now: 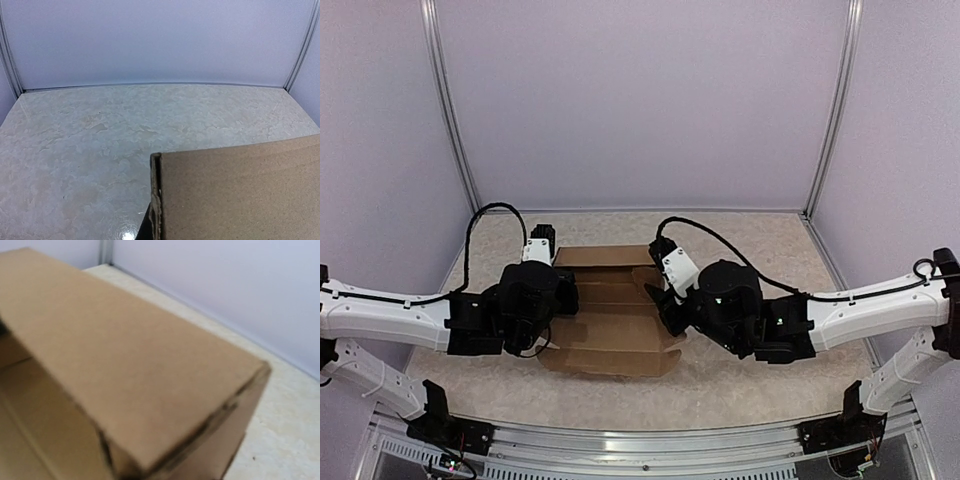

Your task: Fold the paper box

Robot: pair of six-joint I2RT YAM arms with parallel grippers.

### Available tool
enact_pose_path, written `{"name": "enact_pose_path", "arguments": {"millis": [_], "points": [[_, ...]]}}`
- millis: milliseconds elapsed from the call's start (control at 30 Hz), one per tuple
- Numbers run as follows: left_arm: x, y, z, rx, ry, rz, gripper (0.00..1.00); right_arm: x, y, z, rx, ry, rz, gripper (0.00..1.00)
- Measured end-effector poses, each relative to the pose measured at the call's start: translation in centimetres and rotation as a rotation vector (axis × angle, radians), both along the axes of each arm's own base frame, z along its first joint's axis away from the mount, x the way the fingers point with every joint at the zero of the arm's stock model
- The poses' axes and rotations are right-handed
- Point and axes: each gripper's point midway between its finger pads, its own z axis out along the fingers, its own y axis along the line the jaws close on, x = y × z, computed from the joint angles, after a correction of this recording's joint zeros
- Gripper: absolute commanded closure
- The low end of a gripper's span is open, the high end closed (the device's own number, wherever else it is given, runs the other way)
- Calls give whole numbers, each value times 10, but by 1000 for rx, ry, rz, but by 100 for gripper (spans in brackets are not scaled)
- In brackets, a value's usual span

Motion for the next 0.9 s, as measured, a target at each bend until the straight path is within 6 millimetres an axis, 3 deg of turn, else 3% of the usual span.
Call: {"name": "enact_pose_path", "arguments": {"millis": [333, 700, 767, 800, 900], "points": [[3, 1, 1, 18, 2, 47, 100, 18, 2, -4, 42, -63, -139, 73], [4, 5, -1, 25, 4, 82, 100, 26, 6, 0, 60, -174, -264, 78], [4, 5, 2, 19, 1, 85, 100, 29, 6, 3, 66, -194, -285, 87], [5, 5, 3, 18, -1, 88, 100, 30, 6, 5, 68, -204, -294, 99], [5, 8, 5, 13, -7, 103, 100, 33, 3, 13, 86, -231, -338, 100]]}}
